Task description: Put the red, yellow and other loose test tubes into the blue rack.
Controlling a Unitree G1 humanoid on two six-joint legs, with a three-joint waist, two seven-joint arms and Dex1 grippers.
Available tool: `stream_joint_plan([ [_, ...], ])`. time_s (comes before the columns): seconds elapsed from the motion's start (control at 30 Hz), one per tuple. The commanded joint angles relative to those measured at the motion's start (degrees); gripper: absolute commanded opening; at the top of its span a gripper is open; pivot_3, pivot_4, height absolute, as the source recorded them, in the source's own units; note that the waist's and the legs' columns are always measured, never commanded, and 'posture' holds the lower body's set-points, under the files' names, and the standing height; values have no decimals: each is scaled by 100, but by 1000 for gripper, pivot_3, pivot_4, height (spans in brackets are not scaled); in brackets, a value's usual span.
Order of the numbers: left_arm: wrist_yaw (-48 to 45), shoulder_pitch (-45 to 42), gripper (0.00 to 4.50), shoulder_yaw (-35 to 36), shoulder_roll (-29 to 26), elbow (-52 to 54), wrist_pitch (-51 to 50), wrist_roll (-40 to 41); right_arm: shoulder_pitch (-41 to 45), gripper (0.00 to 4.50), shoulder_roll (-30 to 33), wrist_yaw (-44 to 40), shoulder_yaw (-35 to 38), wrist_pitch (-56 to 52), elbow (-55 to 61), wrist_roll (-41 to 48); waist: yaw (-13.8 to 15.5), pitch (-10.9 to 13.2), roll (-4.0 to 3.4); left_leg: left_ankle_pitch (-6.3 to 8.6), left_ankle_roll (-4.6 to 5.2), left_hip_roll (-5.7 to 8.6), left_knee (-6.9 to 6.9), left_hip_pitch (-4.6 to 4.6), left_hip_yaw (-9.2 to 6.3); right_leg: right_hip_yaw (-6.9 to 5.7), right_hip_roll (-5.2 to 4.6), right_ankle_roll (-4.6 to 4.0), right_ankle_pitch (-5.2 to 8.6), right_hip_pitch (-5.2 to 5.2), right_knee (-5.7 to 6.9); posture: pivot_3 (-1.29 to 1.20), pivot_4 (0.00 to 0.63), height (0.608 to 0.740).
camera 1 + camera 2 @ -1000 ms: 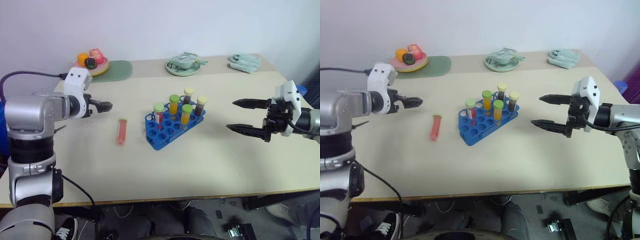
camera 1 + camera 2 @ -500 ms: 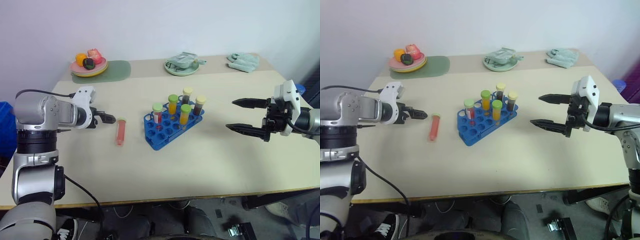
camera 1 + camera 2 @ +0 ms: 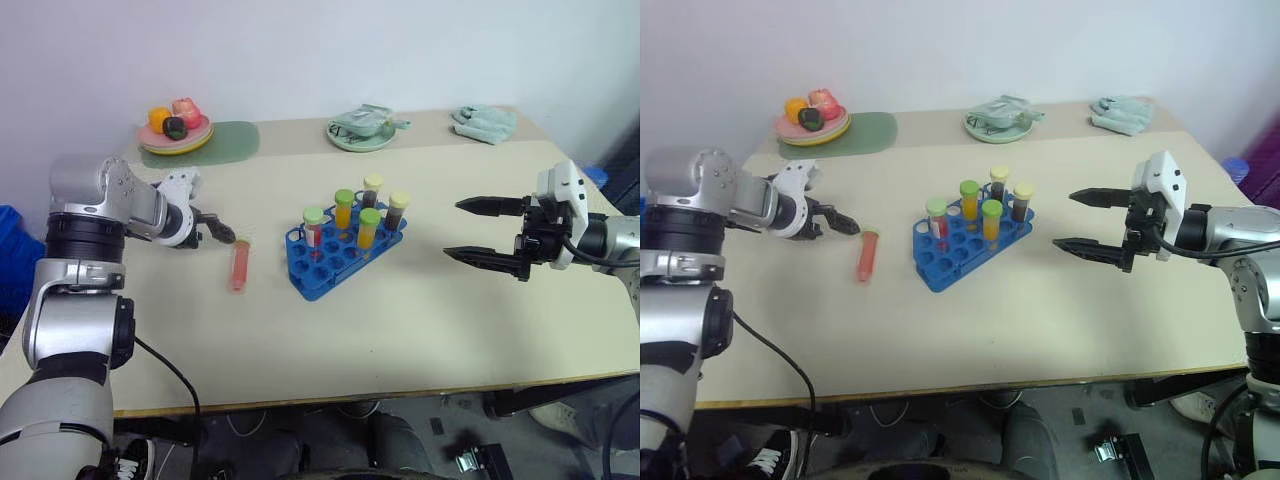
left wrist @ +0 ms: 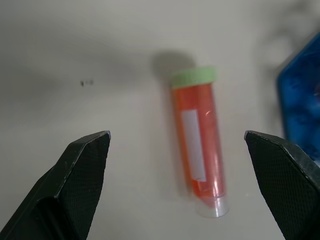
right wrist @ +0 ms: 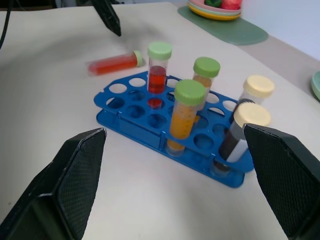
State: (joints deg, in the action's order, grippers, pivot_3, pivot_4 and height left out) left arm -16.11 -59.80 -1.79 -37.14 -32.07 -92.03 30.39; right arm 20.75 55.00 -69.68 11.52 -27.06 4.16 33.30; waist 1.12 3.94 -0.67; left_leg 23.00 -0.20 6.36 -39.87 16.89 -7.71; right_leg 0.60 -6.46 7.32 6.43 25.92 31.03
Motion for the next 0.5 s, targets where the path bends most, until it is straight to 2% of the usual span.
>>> stream_joint_plan([
  [0.03,-16,-211,4406,-90,84,-312,-47,-72,56,4500,-23,-2,91,86,74,14,-34,0,1,0,0,1,-1,1,0,0,0,0,0,0,0,0,0,740],
  [0.27,-255,-394,4406,-329,358,-638,-47,-224,63,4500,-55,27,97,90,108,-2,-46,-1,1,0,0,2,-1,2,3,0,0,0,0,2,-1,0,0,740],
  [0.5,-329,-202,4406,-563,313,-646,-47,-133,3,4500,-46,52,148,90,136,-16,-51,-1,1,0,0,2,-1,2,4,1,-1,0,0,4,0,0,0,740],
])
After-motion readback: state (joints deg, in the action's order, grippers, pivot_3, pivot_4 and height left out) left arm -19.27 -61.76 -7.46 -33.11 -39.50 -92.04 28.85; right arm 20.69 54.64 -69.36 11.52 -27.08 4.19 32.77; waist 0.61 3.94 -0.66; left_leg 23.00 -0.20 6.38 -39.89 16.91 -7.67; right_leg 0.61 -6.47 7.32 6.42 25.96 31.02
